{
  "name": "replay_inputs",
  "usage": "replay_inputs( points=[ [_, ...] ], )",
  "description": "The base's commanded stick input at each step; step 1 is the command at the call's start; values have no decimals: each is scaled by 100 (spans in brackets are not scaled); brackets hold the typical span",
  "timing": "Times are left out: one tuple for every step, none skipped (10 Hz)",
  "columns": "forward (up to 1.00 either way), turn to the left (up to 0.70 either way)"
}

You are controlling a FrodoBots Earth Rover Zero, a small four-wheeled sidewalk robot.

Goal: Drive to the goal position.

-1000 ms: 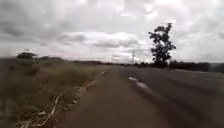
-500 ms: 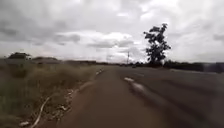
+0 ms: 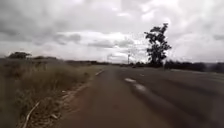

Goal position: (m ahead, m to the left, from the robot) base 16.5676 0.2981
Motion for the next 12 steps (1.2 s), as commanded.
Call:
replay_inputs(
  points=[
    [50,0],
    [50,0],
    [50,0],
    [50,0],
    [50,0],
    [50,0],
    [50,0],
    [50,0],
    [50,0],
    [50,0],
    [50,0],
    [50,0]
  ],
)
